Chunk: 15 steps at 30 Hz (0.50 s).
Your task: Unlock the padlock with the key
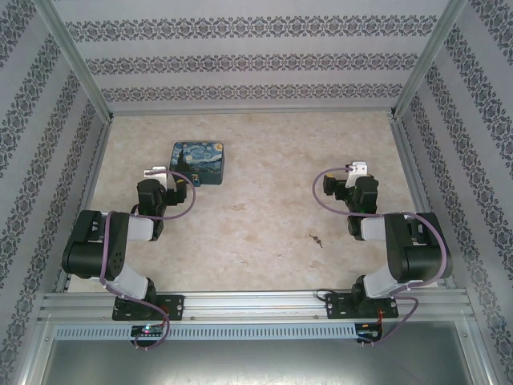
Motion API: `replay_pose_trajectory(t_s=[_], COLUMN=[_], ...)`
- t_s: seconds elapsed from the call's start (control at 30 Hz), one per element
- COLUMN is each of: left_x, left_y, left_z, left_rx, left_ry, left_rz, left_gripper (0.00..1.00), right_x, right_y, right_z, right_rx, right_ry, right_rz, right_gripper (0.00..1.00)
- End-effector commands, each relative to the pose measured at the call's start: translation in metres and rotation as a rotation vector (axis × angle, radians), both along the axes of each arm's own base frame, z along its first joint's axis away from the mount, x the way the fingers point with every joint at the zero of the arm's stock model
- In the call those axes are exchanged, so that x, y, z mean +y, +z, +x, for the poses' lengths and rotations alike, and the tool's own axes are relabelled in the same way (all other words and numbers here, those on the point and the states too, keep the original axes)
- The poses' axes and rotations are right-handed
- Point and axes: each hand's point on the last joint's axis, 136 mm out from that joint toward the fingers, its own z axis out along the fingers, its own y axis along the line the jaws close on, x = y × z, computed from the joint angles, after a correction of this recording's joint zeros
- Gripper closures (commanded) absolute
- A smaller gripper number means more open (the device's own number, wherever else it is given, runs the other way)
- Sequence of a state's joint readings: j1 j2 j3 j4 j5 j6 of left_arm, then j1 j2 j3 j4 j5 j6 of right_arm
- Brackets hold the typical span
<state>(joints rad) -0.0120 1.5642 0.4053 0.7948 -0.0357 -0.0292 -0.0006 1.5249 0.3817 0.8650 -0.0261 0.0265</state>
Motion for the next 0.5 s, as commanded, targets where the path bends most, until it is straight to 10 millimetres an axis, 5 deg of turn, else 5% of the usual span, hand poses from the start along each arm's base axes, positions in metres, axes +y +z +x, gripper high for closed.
replay_pose_trajectory(t_s=[0.0,0.23,0.4,0.47], left_x=[0.000,0.011,0.012,0.011], left_y=[0.012,0.039,0.061,0.073], left_z=[0.007,0.005,0.002,-0.001], left_rx=[-0.047,-0.027,0.010,0.015], left_ry=[-0.018,0.053,0.084,0.107], left_rz=[0.007,0.014,-0.039,-0.100], left_gripper=[0.00,0.01,0.00,0.00], right_x=[0.000,-0.018,-0.041,-0.035], right_y=[0.014,0.049,0.063,0.060], right_z=[0.004,-0.001,-0.008,-0.008], right_rx=[-0.046,0.014,0.106,0.194], right_ry=[0.011,-0.113,-0.303,-0.277], right_rz=[0.016,0.046,0.307,0.382], right_gripper=[0.02,0.02,0.02,0.02])
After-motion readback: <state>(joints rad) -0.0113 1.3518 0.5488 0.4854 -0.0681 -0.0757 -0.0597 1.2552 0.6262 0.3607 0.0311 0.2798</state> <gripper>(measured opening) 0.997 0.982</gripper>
